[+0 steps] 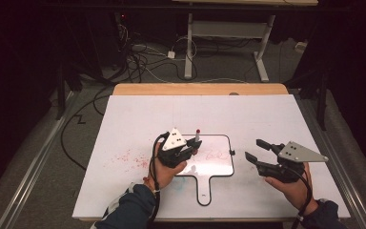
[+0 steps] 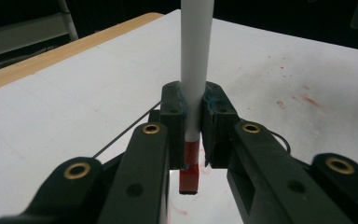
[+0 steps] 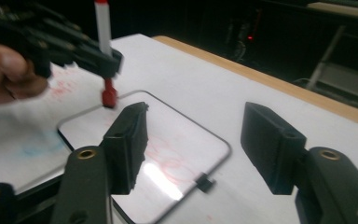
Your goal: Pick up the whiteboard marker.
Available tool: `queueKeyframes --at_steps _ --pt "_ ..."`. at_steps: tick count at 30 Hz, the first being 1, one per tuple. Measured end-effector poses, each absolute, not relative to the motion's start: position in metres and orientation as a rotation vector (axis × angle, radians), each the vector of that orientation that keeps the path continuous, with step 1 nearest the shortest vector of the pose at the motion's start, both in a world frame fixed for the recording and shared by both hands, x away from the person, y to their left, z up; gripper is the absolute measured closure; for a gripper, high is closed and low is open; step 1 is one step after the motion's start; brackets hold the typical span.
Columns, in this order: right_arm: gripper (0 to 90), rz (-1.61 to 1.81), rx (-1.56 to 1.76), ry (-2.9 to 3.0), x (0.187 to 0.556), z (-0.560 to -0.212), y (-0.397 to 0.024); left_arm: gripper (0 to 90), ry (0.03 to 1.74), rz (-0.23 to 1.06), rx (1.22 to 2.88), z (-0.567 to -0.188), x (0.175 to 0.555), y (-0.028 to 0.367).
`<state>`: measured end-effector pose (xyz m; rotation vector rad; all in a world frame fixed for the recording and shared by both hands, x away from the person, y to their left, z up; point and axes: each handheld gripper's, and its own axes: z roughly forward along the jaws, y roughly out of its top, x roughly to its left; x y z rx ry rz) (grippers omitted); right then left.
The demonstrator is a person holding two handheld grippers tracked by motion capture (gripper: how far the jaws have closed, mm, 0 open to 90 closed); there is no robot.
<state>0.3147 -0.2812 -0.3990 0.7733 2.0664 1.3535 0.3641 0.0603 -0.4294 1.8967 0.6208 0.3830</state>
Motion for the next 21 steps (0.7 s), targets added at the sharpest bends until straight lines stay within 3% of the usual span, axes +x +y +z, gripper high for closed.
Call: queueKeyframes --at_steps 21 --pt "24.9 1.145 0.768 2.124 0.297 -0.437 -0.301 78.8 0.731 0.432 1.888 -0.445 0.373 0.086"
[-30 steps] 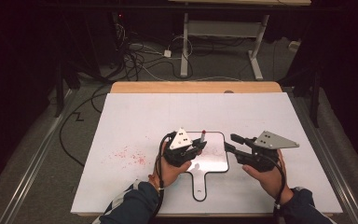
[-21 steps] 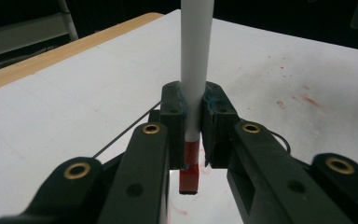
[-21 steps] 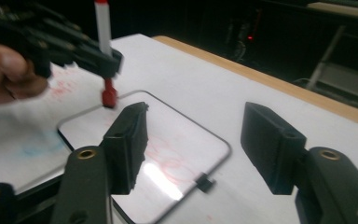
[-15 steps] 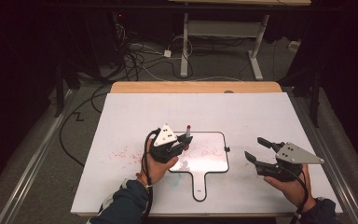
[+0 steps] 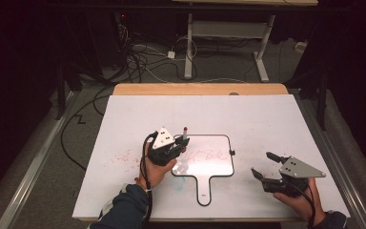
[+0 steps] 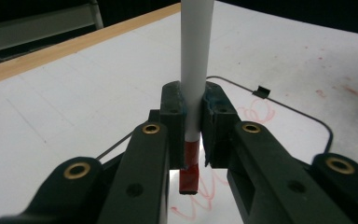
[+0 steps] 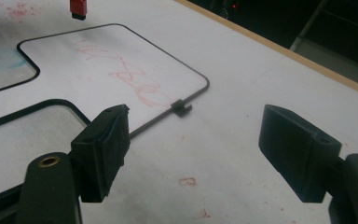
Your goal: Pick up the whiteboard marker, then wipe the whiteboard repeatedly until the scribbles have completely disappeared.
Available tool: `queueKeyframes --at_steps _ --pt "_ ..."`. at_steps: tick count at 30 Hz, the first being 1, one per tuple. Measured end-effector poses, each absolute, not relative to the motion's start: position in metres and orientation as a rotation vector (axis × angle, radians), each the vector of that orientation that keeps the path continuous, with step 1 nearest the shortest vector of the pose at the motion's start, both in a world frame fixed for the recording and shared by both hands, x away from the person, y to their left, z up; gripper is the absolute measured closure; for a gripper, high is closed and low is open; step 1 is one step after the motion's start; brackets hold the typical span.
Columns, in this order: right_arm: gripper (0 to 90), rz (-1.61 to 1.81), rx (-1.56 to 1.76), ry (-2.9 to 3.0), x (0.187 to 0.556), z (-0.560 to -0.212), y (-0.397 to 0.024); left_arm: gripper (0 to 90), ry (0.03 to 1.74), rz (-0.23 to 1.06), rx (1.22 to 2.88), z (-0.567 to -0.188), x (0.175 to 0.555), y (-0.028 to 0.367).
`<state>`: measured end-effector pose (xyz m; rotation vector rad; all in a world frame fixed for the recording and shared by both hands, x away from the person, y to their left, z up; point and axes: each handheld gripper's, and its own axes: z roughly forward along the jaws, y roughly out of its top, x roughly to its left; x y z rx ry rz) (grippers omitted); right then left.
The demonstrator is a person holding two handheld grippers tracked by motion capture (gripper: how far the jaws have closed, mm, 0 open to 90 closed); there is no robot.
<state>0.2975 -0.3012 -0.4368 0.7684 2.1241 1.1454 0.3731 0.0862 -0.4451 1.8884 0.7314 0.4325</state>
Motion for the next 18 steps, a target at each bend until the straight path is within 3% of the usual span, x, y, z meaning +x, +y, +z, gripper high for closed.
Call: queueKeyframes --at_steps 9,18 --pt "24.0 1.103 0.765 2.141 0.297 -0.441 -0.299 78.8 0.806 0.442 1.945 -0.467 0.373 0.08" --pt "24.1 1.086 0.752 2.167 0.299 -0.444 -0.297 78.9 0.873 0.453 1.887 -0.471 0.365 0.078"
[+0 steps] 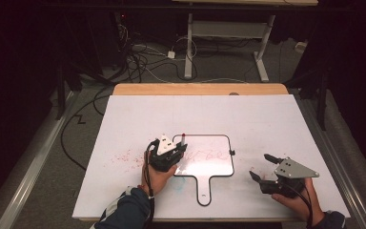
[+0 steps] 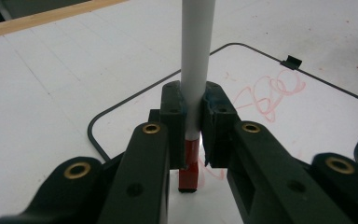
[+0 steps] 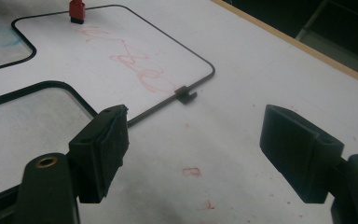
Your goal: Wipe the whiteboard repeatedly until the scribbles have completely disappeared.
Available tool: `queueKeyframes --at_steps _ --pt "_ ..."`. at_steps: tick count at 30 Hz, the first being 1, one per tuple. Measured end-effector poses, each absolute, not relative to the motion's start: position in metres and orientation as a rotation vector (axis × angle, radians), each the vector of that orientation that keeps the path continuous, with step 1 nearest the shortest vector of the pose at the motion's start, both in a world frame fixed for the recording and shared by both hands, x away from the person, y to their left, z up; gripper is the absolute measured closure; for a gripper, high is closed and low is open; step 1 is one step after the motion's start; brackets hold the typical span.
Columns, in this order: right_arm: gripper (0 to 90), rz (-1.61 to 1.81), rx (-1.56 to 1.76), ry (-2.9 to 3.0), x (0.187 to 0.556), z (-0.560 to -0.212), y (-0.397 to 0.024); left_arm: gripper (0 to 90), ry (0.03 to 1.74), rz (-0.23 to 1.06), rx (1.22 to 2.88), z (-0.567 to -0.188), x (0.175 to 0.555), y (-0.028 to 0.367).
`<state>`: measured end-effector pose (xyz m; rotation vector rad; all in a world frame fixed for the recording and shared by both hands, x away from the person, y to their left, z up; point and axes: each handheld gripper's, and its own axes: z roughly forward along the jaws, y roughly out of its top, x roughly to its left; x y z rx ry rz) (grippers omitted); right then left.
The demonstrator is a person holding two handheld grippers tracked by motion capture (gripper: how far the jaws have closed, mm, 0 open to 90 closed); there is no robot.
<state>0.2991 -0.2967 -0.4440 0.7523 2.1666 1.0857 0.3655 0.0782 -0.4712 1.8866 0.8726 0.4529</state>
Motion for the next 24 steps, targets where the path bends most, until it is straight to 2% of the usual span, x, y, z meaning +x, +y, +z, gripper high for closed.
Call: queueKeyframes --at_steps 7,11,24 --pt "24.1 1.055 0.732 2.174 0.292 -0.445 -0.297 79.0 0.837 0.413 1.862 -0.474 0.371 0.045" --pt "24.1 1.06 0.726 2.169 0.289 -0.444 -0.298 79.0 0.767 0.406 1.903 -0.472 0.37 0.03" --pt "24.0 1.044 0.689 2.185 0.288 -0.445 -0.295 79.0 0.805 0.43 1.919 -0.472 0.371 0.075"
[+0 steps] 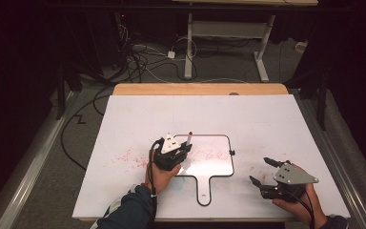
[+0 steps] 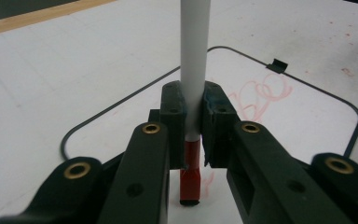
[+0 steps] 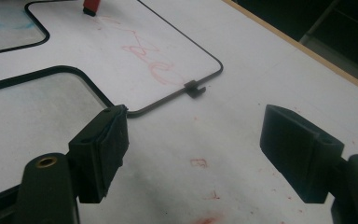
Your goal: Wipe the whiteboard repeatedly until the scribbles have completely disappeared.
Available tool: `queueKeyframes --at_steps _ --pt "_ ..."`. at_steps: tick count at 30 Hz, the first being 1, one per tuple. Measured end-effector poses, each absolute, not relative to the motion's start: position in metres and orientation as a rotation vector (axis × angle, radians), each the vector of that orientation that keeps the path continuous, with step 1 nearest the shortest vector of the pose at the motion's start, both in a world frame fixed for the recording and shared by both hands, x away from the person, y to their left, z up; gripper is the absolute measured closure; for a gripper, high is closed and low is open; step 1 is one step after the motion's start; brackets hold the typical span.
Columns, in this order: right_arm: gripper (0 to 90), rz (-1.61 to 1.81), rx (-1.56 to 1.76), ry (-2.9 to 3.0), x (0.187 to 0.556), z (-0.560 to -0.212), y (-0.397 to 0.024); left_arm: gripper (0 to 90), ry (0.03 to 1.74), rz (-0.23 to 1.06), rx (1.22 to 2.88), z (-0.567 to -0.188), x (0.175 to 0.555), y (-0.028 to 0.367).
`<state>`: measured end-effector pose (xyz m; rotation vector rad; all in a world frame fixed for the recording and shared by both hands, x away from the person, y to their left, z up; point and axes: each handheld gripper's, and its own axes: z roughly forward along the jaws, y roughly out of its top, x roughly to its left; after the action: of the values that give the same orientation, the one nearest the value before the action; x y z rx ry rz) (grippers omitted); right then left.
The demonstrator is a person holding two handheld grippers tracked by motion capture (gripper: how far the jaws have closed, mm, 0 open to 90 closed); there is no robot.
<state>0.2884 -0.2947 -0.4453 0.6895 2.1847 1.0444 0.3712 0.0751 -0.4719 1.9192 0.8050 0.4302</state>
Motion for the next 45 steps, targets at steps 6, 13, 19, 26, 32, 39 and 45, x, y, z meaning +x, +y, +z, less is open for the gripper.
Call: queueKeyframes --at_steps 6,13,19,26,32,39,45 --pt "23.9 1.038 0.679 2.198 0.29 -0.446 -0.292 78.9 0.816 0.425 1.889 -0.475 0.368 0.094" --pt "23.9 1.037 0.679 2.199 0.291 -0.445 -0.291 78.9 0.808 0.414 1.894 -0.476 0.372 0.076" --pt "23.9 1.029 0.68 2.21 0.291 -0.447 -0.29 78.9 0.743 0.397 1.921 -0.475 0.368 0.044" --pt "23.9 1.02 0.672 2.22 0.29 -0.448 -0.291 78.9 0.695 0.368 1.949 -0.474 0.369 0.03" --pt "23.9 1.007 0.664 2.226 0.29 -0.448 -0.292 78.9 0.661 0.371 1.989 -0.472 0.37 0.027" --pt "23.9 0.999 0.652 2.224 0.289 -0.448 -0.292 78.9 0.708 0.385 1.989 -0.474 0.377 0.054" --pt "23.9 1.001 0.651 2.226 0.289 -0.448 -0.291 78.9 0.72 0.395 1.985 -0.476 0.381 0.075"
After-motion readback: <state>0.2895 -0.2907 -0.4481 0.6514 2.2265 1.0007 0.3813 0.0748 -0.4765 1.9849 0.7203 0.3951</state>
